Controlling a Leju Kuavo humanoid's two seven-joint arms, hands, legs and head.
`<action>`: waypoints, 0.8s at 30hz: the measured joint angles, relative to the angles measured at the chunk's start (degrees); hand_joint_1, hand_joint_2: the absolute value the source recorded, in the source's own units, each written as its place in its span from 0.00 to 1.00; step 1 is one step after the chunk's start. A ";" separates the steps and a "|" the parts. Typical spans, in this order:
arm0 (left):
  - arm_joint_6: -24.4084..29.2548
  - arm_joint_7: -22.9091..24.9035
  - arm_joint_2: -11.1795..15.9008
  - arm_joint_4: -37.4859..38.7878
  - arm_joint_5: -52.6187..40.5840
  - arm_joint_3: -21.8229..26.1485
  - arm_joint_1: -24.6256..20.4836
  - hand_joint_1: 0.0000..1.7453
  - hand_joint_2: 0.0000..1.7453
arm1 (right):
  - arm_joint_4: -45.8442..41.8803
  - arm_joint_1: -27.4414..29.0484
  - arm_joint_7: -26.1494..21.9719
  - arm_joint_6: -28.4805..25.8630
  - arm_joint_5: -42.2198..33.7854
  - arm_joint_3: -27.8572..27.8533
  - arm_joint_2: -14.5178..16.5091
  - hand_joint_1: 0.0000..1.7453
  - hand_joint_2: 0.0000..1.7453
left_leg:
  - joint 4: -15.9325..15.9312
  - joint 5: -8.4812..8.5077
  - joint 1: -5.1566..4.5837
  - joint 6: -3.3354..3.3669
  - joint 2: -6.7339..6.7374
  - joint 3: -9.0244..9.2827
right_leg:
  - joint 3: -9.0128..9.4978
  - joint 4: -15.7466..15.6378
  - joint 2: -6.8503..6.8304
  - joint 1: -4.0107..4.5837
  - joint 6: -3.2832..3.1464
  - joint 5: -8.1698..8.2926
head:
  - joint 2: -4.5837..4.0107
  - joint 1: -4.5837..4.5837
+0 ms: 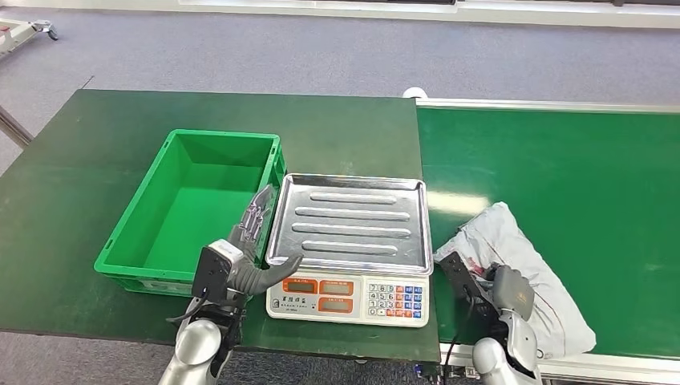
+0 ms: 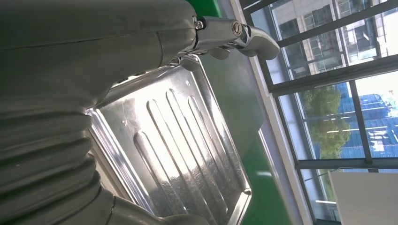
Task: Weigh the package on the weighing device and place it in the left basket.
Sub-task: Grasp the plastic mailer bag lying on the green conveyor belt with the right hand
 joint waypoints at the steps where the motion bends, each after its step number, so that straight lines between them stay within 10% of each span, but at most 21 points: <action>1: 0.00 0.00 0.00 -0.04 0.00 0.02 0.01 0.00 1.00 | -0.71 0.28 -0.02 -0.06 -0.08 0.00 0.10 1.00 1.00 | 0.00 0.00 0.00 0.00 0.00 -0.01 | -0.01 0.00 0.00 0.00 0.00 0.00 | 0.00 0.01; 11: 0.00 -0.01 0.00 -0.41 0.00 0.04 0.06 0.00 1.00 | -3.44 1.46 -0.53 -0.30 -0.24 0.00 0.55 1.00 1.00 | 0.00 0.00 -0.02 0.01 0.01 -0.04 | -0.02 0.00 0.00 -0.05 0.00 0.00 | 0.00 0.01; 17: 0.63 -1.11 -0.15 -0.28 -0.41 0.04 0.05 0.00 1.00 | -11.50 2.95 -11.87 -12.33 -5.49 0.23 0.78 1.00 1.00 | 0.00 -0.01 -0.02 0.01 0.02 -0.13 | -0.10 0.00 0.03 -0.06 0.00 0.00 | 0.00 0.01; 24: 1.76 -2.44 -0.64 0.25 -0.97 0.04 -0.18 0.00 1.00 | -18.37 -2.24 -14.37 -12.37 -6.33 3.47 0.81 1.00 1.00 | 0.00 0.03 -0.02 0.00 0.08 -0.13 | -0.13 0.00 0.08 -0.06 0.00 0.05 | 0.00 0.01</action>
